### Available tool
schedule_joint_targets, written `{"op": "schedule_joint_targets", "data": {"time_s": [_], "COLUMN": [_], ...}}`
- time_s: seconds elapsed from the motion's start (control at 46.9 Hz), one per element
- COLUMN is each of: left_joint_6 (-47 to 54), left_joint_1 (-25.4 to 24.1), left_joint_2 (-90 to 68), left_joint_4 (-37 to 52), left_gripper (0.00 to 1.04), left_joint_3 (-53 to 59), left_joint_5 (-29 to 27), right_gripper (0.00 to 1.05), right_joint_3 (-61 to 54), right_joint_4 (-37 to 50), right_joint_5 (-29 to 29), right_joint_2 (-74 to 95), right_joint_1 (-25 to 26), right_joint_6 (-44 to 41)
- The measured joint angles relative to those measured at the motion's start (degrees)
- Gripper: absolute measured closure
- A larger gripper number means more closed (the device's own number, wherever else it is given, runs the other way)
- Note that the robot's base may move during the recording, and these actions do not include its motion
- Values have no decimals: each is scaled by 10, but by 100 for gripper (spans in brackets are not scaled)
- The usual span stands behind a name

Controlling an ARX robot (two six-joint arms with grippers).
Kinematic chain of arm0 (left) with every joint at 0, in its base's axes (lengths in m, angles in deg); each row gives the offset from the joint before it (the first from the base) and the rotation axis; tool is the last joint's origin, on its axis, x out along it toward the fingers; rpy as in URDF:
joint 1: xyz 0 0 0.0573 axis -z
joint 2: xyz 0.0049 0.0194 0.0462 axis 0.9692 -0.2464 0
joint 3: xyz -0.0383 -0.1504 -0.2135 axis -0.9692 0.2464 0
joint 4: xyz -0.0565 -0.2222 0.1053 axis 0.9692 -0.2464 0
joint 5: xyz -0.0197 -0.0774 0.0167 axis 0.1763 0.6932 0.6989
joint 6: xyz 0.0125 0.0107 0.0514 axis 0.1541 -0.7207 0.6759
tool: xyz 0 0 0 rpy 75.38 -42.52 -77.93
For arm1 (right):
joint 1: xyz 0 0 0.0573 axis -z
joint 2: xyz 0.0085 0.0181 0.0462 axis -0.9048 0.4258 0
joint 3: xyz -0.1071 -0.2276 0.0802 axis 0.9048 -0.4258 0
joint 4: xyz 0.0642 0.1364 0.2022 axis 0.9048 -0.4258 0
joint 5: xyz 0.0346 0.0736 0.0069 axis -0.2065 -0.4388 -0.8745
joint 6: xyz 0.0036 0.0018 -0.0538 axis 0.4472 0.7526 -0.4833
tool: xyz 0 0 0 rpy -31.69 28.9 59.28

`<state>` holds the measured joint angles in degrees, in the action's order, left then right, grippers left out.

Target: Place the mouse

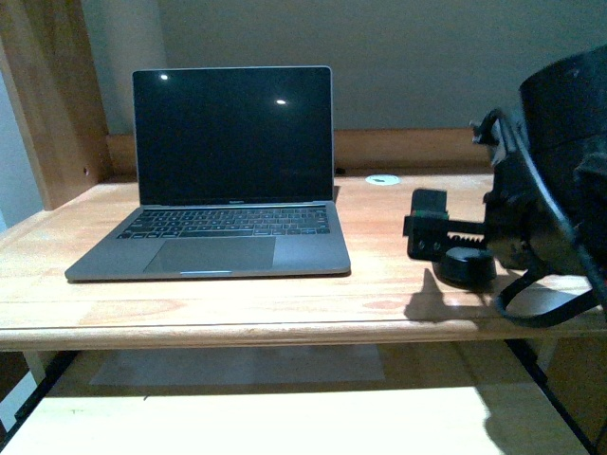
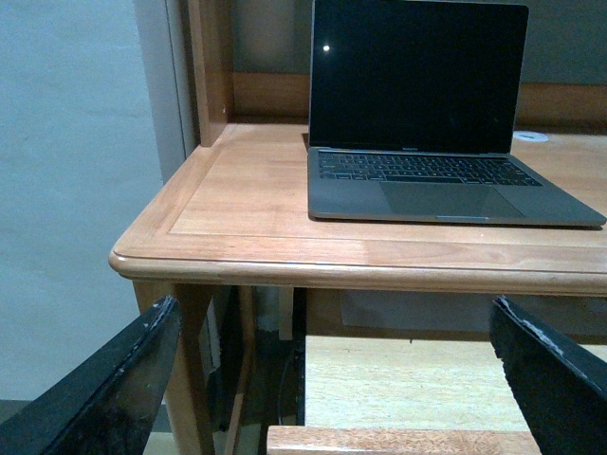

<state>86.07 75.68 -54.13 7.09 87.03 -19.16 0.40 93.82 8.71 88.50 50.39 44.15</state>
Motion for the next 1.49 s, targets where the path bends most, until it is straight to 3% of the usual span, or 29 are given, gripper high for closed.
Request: {"op": "schedule_joint_targets", "data": {"time_s": [0.107, 0.128, 0.17, 0.234, 0.362, 0.469, 0.639, 0.703, 0.788, 1.492], "left_joint_6": [0, 0, 0, 0, 0, 0, 0, 0, 0, 0], "left_joint_1": [0, 0, 0, 0, 0, 0, 0, 0, 0, 0], "left_joint_2": [0, 0, 0, 0, 0, 0, 0, 0, 0, 0], "left_joint_4": [0, 0, 0, 0, 0, 0, 0, 0, 0, 0], "left_gripper": [7, 7, 7, 7, 7, 7, 7, 7, 7, 7], "left_joint_3": [0, 0, 0, 0, 0, 0, 0, 0, 0, 0], "left_joint_5": [0, 0, 0, 0, 0, 0, 0, 0, 0, 0], "right_gripper": [7, 10, 20, 39, 77, 103, 103, 103, 103, 103], "right_joint_3": [-71, -80, -112, -214, -334, -405, -475, -506, -537, -567], "right_joint_4": [69, 122, 222, 296, 336, 331, 303, 339, 292, -60], "right_joint_5": [-11, -5, -2, -16, -45, -66, -91, -99, -129, -136], "right_joint_2": [-100, -103, -110, -138, -241, -297, -402, -409, -454, -871], "right_joint_1": [-4, -4, 1, 19, 56, 75, 97, 107, 147, 145], "right_joint_6": [15, 4, -34, -104, -142, -149, -150, -150, -150, -150]}}
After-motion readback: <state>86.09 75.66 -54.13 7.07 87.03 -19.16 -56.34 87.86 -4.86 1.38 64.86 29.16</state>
